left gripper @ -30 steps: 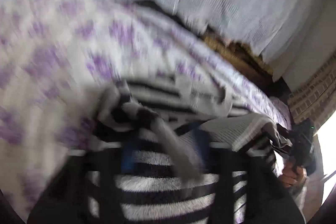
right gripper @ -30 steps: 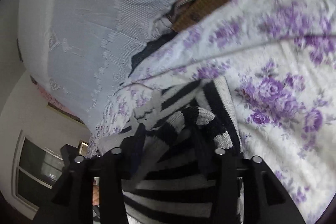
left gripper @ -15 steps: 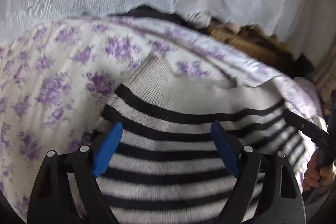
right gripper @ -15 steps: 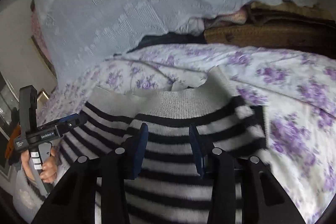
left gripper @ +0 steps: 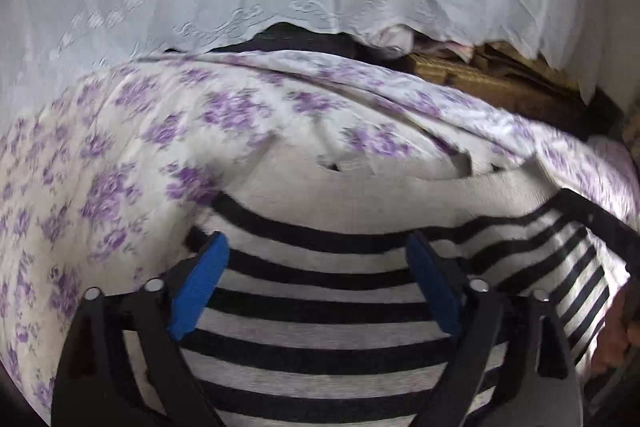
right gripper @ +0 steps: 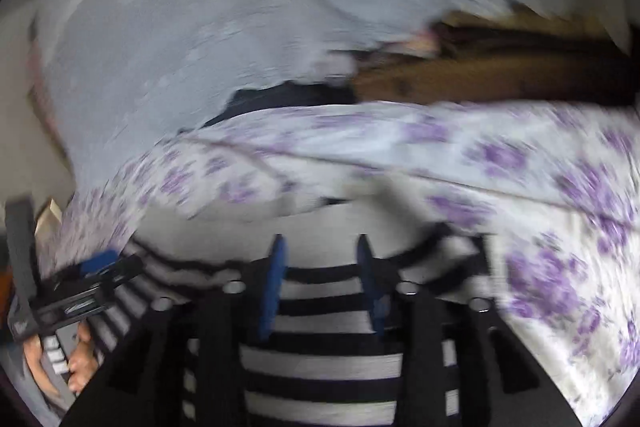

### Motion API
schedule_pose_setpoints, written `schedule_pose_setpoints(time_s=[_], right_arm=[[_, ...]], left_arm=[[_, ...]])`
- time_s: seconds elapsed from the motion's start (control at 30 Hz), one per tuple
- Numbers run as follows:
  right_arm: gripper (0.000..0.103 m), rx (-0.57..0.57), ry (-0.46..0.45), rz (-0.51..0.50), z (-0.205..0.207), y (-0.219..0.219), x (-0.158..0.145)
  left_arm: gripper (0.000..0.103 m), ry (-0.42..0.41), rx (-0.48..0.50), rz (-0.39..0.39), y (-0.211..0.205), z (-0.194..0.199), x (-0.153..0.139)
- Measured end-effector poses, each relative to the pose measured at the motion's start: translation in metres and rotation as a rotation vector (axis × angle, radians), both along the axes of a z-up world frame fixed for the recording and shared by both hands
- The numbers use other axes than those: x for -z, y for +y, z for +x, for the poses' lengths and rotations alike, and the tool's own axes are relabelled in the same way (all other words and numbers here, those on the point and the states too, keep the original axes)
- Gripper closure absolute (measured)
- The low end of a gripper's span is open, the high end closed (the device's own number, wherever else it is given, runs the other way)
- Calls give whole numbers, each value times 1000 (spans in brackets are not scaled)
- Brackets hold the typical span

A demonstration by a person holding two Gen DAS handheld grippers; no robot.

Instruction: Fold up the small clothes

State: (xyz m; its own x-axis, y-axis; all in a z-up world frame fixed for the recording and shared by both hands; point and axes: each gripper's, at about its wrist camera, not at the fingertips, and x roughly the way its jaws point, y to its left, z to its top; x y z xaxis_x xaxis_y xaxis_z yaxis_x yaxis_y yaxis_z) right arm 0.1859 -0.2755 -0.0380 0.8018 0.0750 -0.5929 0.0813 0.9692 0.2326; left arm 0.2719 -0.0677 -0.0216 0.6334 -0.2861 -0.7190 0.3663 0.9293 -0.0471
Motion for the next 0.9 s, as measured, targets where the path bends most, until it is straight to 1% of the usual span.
schedule_pose_setpoints(time_s=[0.03,0.1,0.13,0.2,0.27,0.33,0.37,0.43,0.47,0.5,0.6,0.67,0.73,0.8,0.9], right_arm=[[57,-35,28,-27,5,13,5],[54,-63,142,-86,19,31,36],[54,-66,119,-115,18,33,44],[55,-51,107,-74,11,27,32],[54,-2,35,-58,-8,18,17],[54,-13,14,-60,-31,16,9],[52,-22,14,-60,-41,16,9],[40,-24,57,-69,-53,13,18],[39,-31,106,-80,-54,17,30],[37,-40,106,-109,-59,19,39],[36,-35,105,-140,-62,20,36],[36,-15,91,-164,-70,23,34],[36,-3,74,-170,-79,26,29],[36,-5,51,-149,-95,31,26],[36,-3,40,-165,-105,36,24]], left_arm=[[9,4,-7,51,-8,0,10],[6,27,-19,145,-18,6,36],[7,14,-23,134,-15,4,38],[7,24,-38,96,-6,1,28],[7,22,-52,34,11,-10,24],[7,24,-49,21,24,-21,21],[7,18,-48,24,30,-27,20],[7,11,-51,50,42,-42,22],[6,16,-51,70,44,-46,27],[6,10,-42,87,46,-52,32],[4,-54,-54,155,38,-59,33],[4,-88,-68,176,37,-65,30],[5,-110,-83,171,40,-72,26],[5,-106,-92,153,45,-78,25],[5,-114,-106,154,48,-85,24]])
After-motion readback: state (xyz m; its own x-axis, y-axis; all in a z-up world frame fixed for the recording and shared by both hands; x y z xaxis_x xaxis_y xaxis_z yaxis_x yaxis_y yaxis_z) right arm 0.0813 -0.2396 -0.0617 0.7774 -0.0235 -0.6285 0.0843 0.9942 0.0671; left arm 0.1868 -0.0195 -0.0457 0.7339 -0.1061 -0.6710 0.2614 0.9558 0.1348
